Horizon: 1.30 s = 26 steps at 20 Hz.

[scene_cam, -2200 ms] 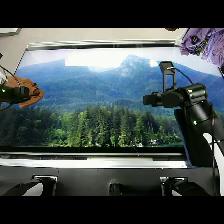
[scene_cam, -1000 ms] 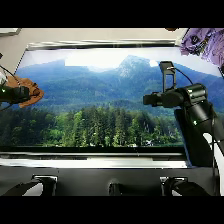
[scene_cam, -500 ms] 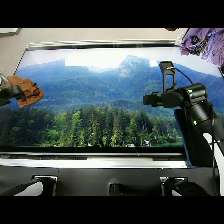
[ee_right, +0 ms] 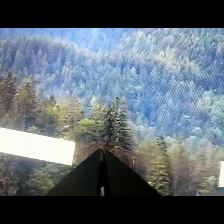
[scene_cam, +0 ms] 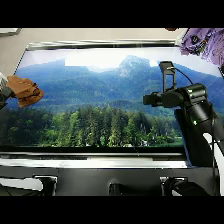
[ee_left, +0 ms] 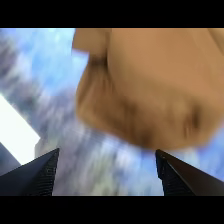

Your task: Fold the clothes and pants, and hang the long-sleeved shirts on hangers.

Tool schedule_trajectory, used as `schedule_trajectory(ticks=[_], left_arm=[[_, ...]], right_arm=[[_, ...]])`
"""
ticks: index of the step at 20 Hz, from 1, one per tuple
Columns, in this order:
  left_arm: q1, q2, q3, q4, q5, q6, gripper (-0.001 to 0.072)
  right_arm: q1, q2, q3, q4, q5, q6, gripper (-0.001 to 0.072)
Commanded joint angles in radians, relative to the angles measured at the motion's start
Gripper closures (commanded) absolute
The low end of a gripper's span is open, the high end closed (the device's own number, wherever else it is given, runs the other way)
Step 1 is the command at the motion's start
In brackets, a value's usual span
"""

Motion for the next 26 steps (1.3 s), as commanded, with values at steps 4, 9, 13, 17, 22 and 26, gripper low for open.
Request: schedule_trajectory(ticks=[4, 9, 13, 17, 22, 26], left_arm=[[-0.026, -0.254, 0.086, -0.119, 0.373, -0.001, -0.0013], [-0.079, -0.351, 0.208, -0.122, 0.311, 0.020, 0.0481], [-0.096, -0.269, 0.262, -0.122, 0.064, 0.085, 0.0697], [-0.187, -0.076, 0.233, -0.126, -0.221, 0.114, 0.0699], [-0.432, 0.288, -0.083, -0.358, -0.298, 0.093, 0.0699], [-0.774, 0.442, -0.303, -0.514, -0.293, 0.050, 0.0698]], right_arm=[[0.001, 0.000, 0.001, 0.000, 0.000, 0.000, 0.0676], [0.001, 0.000, 0.001, 0.000, 0.000, 0.000, 0.0676], [0.001, 0.000, 0.001, 0.000, 0.000, 0.000, 0.0676], [0.001, 0.000, 0.001, 0.000, 0.000, 0.000, 0.0676], [0.001, 0.000, 0.001, 0.000, 0.000, 0.000, 0.0676], [0.001, 0.000, 0.001, 0.000, 0.000, 0.000, 0.0676]])
